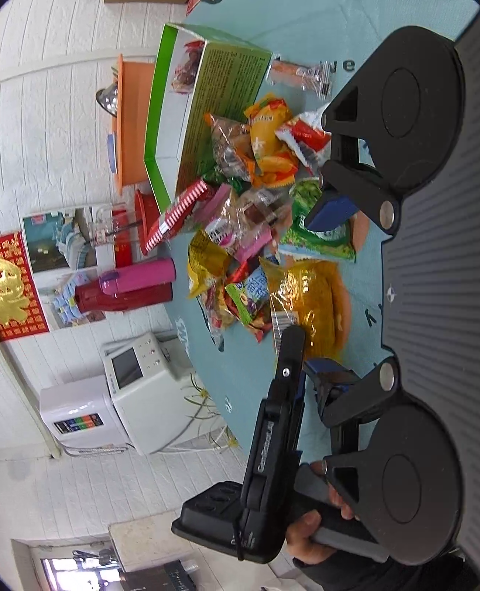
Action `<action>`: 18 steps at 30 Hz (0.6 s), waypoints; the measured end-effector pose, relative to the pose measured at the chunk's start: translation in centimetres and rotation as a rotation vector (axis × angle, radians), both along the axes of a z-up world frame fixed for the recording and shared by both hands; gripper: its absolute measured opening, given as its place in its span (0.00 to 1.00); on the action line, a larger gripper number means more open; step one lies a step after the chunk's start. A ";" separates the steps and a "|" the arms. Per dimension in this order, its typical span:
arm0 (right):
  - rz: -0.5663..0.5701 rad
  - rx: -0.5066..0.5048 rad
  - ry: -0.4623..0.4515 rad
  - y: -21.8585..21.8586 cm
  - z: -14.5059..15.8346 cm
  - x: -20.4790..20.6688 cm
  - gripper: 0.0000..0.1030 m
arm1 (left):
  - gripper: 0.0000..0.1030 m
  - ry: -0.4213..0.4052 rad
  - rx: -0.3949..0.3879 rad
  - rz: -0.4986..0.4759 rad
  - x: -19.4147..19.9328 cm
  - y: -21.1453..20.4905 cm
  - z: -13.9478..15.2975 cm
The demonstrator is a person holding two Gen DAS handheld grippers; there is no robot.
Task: Organize snacks
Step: 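Grasp the yellow barcode packet with the right gripper and lift it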
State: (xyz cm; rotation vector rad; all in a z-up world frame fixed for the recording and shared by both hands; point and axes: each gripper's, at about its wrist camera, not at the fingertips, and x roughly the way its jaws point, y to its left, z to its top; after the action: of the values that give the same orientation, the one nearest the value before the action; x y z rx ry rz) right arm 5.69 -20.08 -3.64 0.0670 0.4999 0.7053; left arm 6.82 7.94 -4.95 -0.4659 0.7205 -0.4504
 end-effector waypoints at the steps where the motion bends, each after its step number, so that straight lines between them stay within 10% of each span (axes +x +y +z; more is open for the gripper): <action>1: 0.013 -0.002 0.000 0.3 0.0 0.0 1.00 | 0.61 0.006 -0.008 0.020 -0.5 0.6 0.0; 7: 0.096 -0.011 0.024 2.0 -0.6 0.7 1.00 | 0.95 0.017 -0.084 0.104 -3.1 2.8 0.3; 18: 0.198 -0.024 0.115 4.4 -1.5 4.1 1.00 | 1.00 0.010 -0.111 0.205 -5.4 4.8 0.9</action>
State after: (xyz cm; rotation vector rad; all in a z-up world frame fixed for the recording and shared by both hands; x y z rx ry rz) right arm 9.74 -15.70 -5.16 0.0356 0.6308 0.8925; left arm 1.41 12.70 -4.06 -0.6402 0.6517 -0.2965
